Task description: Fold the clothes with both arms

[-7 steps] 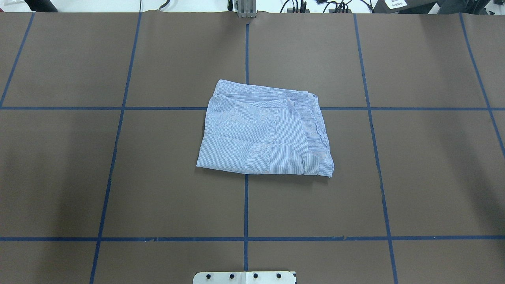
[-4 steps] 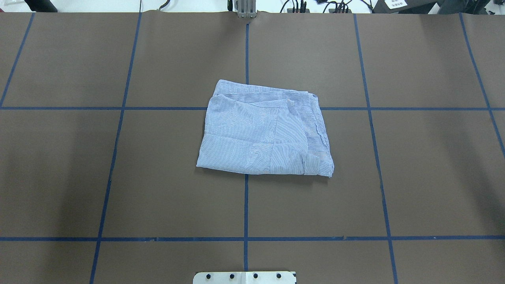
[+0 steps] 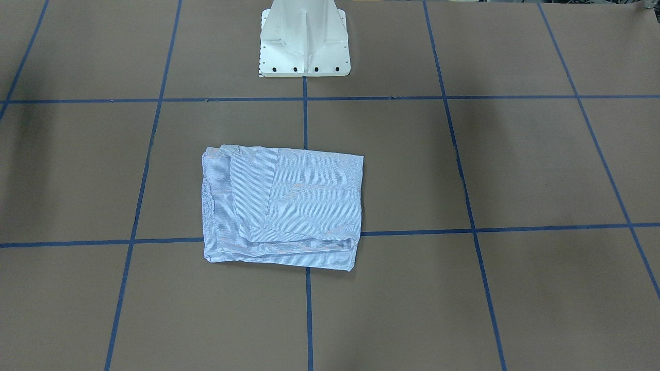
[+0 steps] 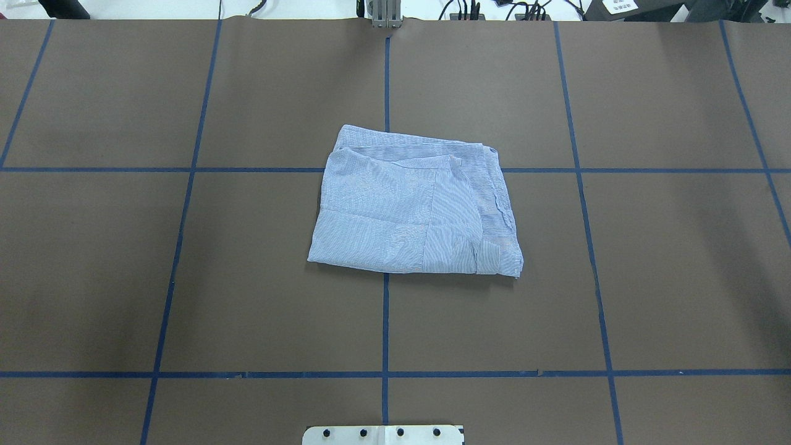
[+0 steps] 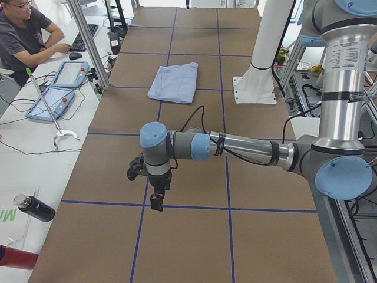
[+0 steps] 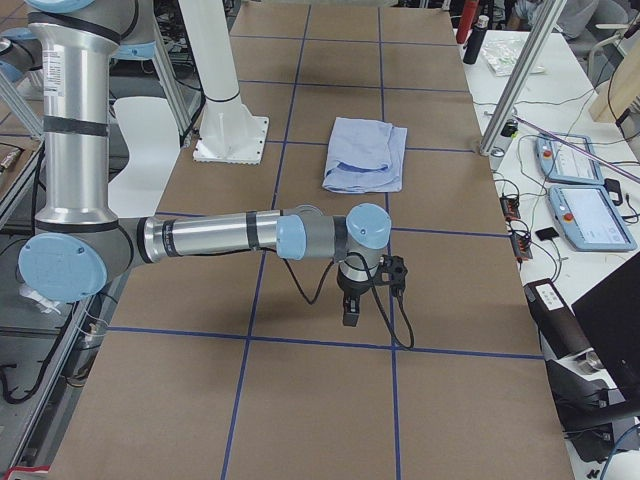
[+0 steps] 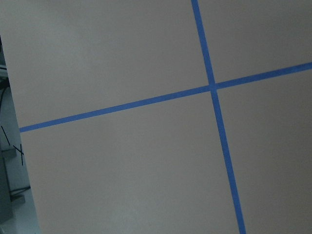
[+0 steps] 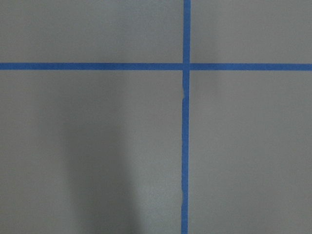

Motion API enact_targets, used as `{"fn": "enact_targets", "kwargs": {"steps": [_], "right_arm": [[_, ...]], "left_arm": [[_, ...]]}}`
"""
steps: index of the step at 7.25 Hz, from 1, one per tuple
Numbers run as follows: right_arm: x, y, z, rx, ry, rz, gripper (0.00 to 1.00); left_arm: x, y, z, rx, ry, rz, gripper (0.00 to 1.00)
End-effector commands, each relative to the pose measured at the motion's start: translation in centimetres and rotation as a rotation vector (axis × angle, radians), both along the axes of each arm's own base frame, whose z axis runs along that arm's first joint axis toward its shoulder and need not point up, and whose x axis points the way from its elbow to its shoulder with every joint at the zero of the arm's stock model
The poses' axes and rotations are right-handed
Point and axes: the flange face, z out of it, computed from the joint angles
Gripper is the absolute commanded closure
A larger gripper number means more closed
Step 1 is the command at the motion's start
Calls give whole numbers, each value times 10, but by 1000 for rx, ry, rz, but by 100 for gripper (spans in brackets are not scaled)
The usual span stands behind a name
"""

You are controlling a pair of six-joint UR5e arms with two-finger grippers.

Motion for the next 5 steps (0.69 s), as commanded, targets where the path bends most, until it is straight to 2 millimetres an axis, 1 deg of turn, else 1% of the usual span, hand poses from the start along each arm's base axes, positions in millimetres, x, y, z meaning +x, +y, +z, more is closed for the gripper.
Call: {"fn": "enact_targets", "kwargs": {"steps": [1, 2, 3, 5], "right_arm": [[3, 19, 15, -44, -46, 10, 0], [7, 22, 18, -50, -47, 20, 0], [8, 25, 20, -58, -68, 24, 0], [13, 26, 19, -60, -80, 38, 0]], "left_arm": [[14, 4, 33, -41, 185, 2, 0], [14, 2, 28, -29, 188, 3, 0], [14, 1, 20, -21, 191, -3, 0], [12, -1, -7, 24, 189, -5, 0]]}}
